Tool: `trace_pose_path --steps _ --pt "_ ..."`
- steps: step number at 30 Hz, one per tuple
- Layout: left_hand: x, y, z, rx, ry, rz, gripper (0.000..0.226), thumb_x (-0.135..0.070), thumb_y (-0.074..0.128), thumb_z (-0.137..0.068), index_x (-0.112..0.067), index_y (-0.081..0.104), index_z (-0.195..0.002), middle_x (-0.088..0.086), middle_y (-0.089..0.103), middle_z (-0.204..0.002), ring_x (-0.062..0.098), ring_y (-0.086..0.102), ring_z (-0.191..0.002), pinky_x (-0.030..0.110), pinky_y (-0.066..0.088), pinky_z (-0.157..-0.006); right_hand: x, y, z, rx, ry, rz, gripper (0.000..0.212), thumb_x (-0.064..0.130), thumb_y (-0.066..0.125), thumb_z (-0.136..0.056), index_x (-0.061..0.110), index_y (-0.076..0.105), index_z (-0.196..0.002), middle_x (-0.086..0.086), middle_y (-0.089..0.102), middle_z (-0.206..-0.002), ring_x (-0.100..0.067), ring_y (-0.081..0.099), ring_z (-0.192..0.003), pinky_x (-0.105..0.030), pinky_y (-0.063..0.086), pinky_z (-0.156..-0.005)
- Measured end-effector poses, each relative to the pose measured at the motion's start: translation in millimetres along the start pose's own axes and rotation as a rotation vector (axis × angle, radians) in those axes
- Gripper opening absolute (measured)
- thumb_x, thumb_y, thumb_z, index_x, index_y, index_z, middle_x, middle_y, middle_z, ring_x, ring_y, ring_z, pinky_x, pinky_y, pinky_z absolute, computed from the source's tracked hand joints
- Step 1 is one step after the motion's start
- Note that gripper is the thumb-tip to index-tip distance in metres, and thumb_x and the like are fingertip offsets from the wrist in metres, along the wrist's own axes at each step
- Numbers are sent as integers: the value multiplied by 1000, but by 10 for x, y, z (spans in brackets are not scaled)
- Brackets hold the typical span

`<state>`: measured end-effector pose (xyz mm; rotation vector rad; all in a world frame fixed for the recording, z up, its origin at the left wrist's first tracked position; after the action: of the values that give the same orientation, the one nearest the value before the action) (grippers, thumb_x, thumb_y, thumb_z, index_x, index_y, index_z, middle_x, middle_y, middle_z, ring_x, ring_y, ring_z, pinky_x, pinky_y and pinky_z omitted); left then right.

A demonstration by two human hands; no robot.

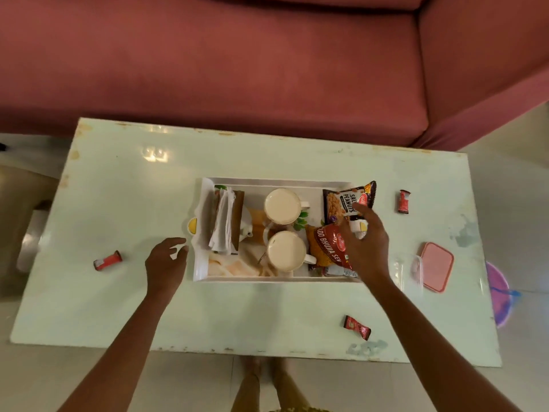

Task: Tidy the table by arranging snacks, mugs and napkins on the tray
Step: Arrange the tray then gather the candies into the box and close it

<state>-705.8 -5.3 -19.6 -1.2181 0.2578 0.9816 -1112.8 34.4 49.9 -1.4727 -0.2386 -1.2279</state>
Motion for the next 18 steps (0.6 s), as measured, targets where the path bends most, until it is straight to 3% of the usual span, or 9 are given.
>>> trace_pose_path --steps 2,4,9,12,15,18 --pt "54 -144 119 -10 10 29 17 -9 56 -87 -7 67 -101 12 64 -116 27 61 -102 24 38 -82 313 217 223 71 -104 14 37 15 63 -85 13 53 -121 -9 58 -124 -19 53 -110 -32 50 -88" --pt "109 -313 213 -24 36 31 16 -9 56 -87 -10 68 -98 10 66 -113 25 62 -100 23 39 -81 636 454 466 122 -234 15 34 9 65 -83 10 57 -115 -11 60 -120 -20 53 -108 -42 49 -91" --pt "411 -832 357 -107 43 37 14 -6 56 -86 -9 68 -93 11 68 -105 21 62 -91 -6 35 -64 1314 1382 1090 290 -575 96 25 7 66 -80 5 63 -105 -14 65 -111 -30 58 -105 -37 46 -93" --pt "664 -1055 414 -145 13 59 15 -5 55 -87 -8 68 -93 11 68 -104 17 59 -88 -6 35 -63 1563 2032 1438 397 -752 195 22 6 65 -80 5 65 -102 -13 66 -109 -30 60 -104 -35 50 -89" --pt "879 -1143 456 -170 -23 78 15 -7 55 -87 -10 67 -94 8 68 -104 17 60 -91 -5 36 -64 1673 2681 1713 549 -888 265 26 0 66 -76 1 65 -102 -19 65 -111 -35 61 -103 -43 50 -91" --pt "1067 -1175 482 -192 -52 79 15 -10 54 -88 -11 67 -96 6 67 -104 12 57 -90 -4 36 -62 1628 3456 1981 803 -1021 462 38 5 55 -86 1 52 -124 -23 46 -138 -37 44 -126 -44 32 -108"
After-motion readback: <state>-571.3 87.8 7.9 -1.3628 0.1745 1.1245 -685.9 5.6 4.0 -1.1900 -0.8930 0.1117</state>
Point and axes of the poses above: each hand's wrist, its own z-axis away from the middle knuckle, its own y-axis out of the palm, x = y × z, the point moved 10 cm from there along -z, towards the middle knuckle
